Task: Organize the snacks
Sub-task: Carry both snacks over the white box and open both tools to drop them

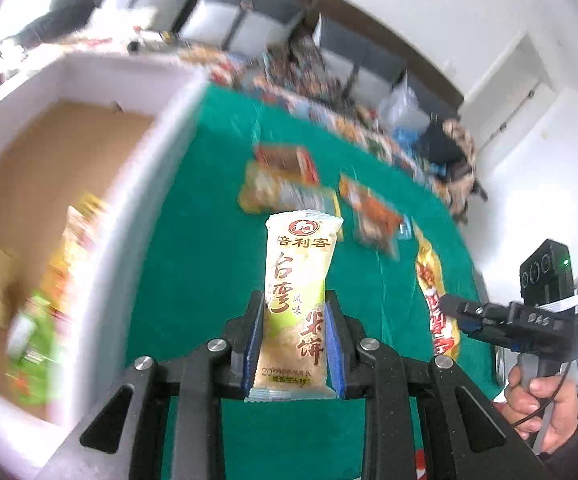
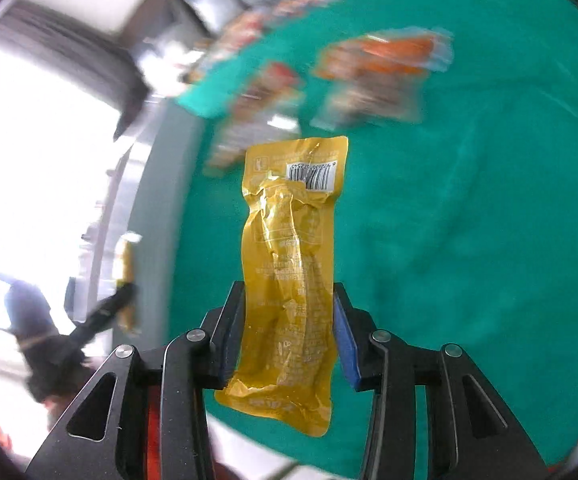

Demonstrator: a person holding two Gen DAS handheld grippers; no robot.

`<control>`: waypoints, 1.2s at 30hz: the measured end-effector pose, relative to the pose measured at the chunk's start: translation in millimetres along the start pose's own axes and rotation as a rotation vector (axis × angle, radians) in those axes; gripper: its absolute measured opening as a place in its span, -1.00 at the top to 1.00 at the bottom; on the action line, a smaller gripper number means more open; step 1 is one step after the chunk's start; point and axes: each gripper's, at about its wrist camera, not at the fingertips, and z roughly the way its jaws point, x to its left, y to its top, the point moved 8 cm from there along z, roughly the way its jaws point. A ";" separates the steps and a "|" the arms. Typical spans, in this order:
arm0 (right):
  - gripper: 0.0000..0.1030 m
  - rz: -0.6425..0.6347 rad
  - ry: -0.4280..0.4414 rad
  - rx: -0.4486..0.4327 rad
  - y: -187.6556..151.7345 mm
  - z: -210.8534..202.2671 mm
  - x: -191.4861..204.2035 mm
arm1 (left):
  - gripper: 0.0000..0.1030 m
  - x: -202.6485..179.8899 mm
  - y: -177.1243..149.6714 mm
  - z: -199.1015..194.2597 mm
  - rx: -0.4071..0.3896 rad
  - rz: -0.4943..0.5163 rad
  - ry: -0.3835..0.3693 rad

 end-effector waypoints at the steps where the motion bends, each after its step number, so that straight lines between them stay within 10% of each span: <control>1: 0.17 -0.018 0.042 -0.007 2.1 -2.1 22.7 | 0.47 11.1 9.5 -13.4 -0.021 -0.004 0.018; 10: 0.14 -0.302 0.239 0.067 13.6 65.1 250.2 | 0.41 166.4 50.8 -90.1 -0.110 -0.049 0.388; 13: -0.01 -0.328 0.236 0.097 8.8 114.9 287.9 | -0.78 213.0 37.1 -93.1 -0.069 -0.077 0.522; 17: -0.15 -0.397 0.119 0.125 -5.6 145.7 282.7 | -0.88 242.6 13.9 -96.5 -0.056 -0.155 0.572; 24: -0.23 -0.510 -0.171 -0.146 14.9 113.9 159.7 | -0.88 172.9 15.3 -89.8 -0.142 -0.158 0.418; 28: -0.23 -0.431 -0.364 -0.160 13.6 98.3 38.9 | -0.89 86.4 26.5 -65.5 -0.148 -0.038 0.282; 36: -0.23 -0.242 -0.633 -0.260 13.4 18.6 -133.6 | -0.99 -63.3 -12.0 73.6 0.047 0.230 0.139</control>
